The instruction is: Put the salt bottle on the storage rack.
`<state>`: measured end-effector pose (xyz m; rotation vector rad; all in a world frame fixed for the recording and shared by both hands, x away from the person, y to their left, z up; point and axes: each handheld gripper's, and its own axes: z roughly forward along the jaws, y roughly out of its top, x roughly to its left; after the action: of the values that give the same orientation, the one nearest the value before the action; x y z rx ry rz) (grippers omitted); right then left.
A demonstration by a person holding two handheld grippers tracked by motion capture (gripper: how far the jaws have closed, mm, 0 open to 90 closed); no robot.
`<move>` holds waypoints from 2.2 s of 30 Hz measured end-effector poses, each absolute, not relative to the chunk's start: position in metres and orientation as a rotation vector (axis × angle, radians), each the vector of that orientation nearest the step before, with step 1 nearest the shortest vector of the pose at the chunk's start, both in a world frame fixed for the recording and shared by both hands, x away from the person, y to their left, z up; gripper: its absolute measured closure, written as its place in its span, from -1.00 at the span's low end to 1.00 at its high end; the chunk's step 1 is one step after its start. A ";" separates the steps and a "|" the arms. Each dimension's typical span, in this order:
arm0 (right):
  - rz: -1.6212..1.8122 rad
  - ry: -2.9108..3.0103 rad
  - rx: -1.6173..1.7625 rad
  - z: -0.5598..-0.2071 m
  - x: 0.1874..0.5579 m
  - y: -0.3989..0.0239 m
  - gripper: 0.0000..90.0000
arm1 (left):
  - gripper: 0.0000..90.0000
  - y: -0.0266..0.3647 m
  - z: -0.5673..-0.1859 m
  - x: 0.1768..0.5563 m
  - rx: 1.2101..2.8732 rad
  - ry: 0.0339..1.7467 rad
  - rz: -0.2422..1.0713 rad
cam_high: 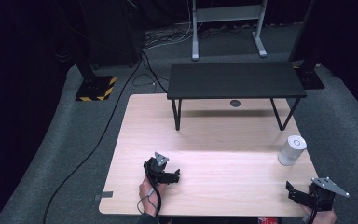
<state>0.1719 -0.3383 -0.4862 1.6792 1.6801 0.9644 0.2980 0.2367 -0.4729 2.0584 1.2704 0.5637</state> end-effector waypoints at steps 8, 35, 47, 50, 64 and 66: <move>0.979 1.693 1.684 -0.485 0.194 -0.339 -1.00 | -1.00 0.237 -0.473 0.298 2.059 1.270 0.563; 1.033 1.660 1.622 -0.487 0.278 -0.330 -0.66 | -0.99 0.237 -0.473 0.298 2.059 1.269 0.564; 0.982 1.542 1.622 -0.492 0.266 -0.309 -0.35 | -0.99 0.237 -0.473 0.298 2.058 1.270 0.562; 0.988 1.534 1.614 -0.490 0.263 -0.308 -0.35 | -0.99 0.237 -0.473 0.298 2.059 1.270 0.562; 0.995 1.536 1.613 -0.467 0.263 -0.308 -0.35 | -0.99 0.237 -0.473 0.298 2.058 1.270 0.561; 0.995 1.542 1.610 -0.461 0.264 -0.309 -0.35 | -0.99 0.237 -0.473 0.298 2.059 1.270 0.561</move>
<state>0.2644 -0.3086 -0.4614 1.6095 1.5421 0.9950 0.2983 0.2371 -0.4729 2.0586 1.2699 0.5610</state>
